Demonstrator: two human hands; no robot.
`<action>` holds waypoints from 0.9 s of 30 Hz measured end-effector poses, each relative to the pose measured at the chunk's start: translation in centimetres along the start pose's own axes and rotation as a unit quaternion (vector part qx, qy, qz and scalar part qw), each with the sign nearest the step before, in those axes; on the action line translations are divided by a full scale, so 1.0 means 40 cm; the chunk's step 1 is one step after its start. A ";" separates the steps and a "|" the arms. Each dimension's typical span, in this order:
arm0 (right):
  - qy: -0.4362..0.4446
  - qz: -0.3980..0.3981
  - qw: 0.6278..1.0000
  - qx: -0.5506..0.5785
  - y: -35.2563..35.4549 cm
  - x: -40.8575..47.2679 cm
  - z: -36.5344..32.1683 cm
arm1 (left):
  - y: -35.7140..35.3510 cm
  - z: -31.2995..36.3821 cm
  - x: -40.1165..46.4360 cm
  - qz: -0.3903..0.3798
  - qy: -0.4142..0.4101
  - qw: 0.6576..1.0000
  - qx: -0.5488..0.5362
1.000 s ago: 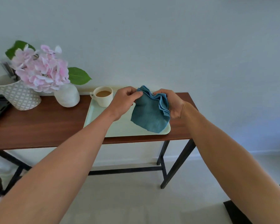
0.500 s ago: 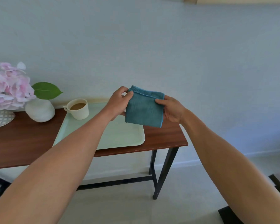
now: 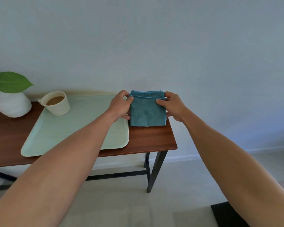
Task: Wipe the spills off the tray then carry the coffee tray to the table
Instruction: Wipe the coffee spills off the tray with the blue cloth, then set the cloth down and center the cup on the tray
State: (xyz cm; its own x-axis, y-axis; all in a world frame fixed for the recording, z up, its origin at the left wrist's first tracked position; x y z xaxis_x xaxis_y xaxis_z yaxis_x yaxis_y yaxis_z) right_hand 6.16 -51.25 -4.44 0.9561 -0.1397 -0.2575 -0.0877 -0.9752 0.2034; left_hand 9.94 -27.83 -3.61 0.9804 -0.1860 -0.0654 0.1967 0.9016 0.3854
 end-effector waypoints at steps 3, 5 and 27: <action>0.027 0.037 0.997 -0.068 0.008 0.029 0.016 | -0.016 -0.014 0.029 0.029 -0.015 0.997 0.071; 0.057 0.060 0.988 -0.127 0.012 0.050 0.023 | -0.016 -0.021 0.047 0.059 -0.043 0.984 0.164; 0.183 0.092 0.911 -0.358 -0.101 0.040 -0.036 | 0.132 -0.024 -0.062 0.116 -0.117 0.882 0.442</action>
State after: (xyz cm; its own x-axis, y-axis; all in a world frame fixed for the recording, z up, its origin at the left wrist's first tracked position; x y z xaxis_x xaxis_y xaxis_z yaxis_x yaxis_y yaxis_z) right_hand 8.44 -47.29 -4.30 0.9844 -0.0956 0.1481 -0.1761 -0.5608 0.8090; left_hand 8.55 -22.23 -2.30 0.9432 -0.2051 0.2614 -0.1969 0.2888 0.9369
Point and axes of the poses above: each hand's wrist, its own x-axis towards the middle knuckle, its own y-axis out of the back of the hand, z = x × y, the point moved 4 cm from there along x, towards the middle knuckle, and after that the axes turned 6 degrees about -y, right-handed, at the moved point
